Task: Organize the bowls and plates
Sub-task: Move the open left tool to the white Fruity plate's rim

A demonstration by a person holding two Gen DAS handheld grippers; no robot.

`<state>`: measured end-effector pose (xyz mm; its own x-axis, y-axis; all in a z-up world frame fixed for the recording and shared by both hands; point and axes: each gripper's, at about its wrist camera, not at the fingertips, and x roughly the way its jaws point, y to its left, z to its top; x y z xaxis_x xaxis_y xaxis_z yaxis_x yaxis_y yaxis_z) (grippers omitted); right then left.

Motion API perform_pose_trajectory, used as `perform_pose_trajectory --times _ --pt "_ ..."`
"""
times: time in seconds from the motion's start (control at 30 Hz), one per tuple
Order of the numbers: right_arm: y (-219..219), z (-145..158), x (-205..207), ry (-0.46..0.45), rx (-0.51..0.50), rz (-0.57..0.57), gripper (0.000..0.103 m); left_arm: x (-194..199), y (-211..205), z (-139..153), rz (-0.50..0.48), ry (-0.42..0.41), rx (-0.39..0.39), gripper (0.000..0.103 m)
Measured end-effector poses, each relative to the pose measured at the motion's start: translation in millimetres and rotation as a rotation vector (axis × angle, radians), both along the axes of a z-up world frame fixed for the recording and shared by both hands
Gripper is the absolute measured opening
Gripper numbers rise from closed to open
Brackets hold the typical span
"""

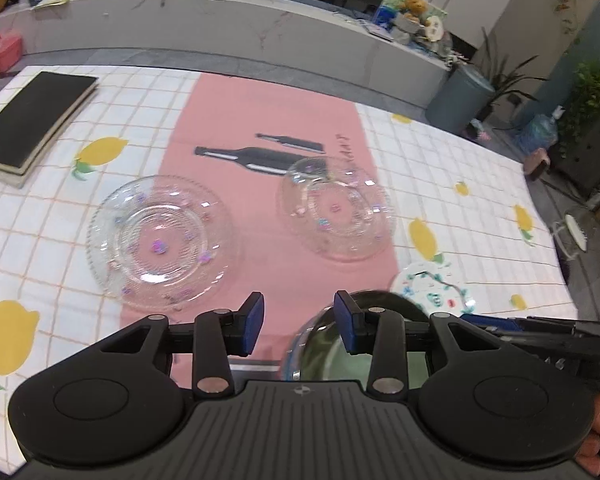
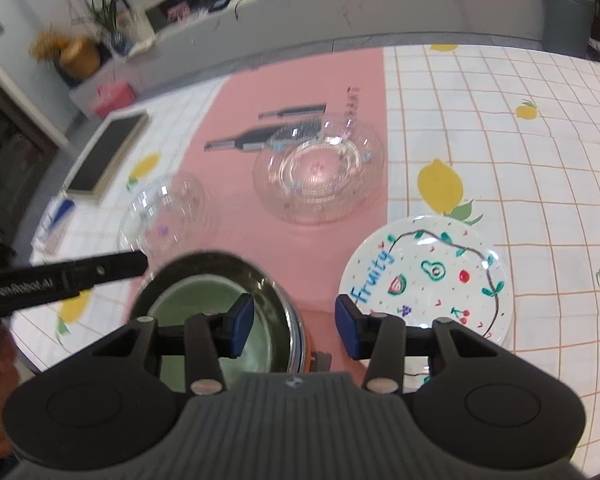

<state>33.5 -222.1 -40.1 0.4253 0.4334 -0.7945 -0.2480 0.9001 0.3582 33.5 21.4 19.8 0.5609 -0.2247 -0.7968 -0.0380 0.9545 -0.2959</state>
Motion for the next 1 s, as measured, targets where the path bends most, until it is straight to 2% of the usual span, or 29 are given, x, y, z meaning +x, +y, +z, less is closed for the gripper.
perform_pose_trajectory --times 0.1,0.2,0.3,0.43,0.57,0.77,0.87,1.0 --pt "-24 7 6 -0.011 0.021 -0.049 0.046 9 -13 7 -0.052 -0.019 0.002 0.045" --pt "-52 4 14 -0.002 0.0 -0.125 0.046 23 -29 13 -0.124 -0.036 0.008 0.05" --pt "-80 -6 19 0.036 0.008 -0.205 0.046 42 -49 10 -0.225 -0.01 0.005 0.051" --pt "-109 -22 25 0.084 0.033 -0.311 0.046 70 -69 -7 -0.295 0.095 -0.035 0.051" --pt "-127 -40 28 0.144 0.097 -0.383 0.046 89 -97 -22 -0.365 0.165 0.03 0.051" --pt "-127 -58 33 0.2 0.067 -0.394 0.046 120 -124 -53 -0.37 0.352 0.005 0.052" --pt "-128 -66 34 0.225 0.064 -0.385 0.046 130 -134 -64 -0.39 0.387 0.054 0.052" --pt "-131 -75 37 0.26 0.096 -0.385 0.046 138 -142 -79 -0.415 0.44 0.068 0.052"
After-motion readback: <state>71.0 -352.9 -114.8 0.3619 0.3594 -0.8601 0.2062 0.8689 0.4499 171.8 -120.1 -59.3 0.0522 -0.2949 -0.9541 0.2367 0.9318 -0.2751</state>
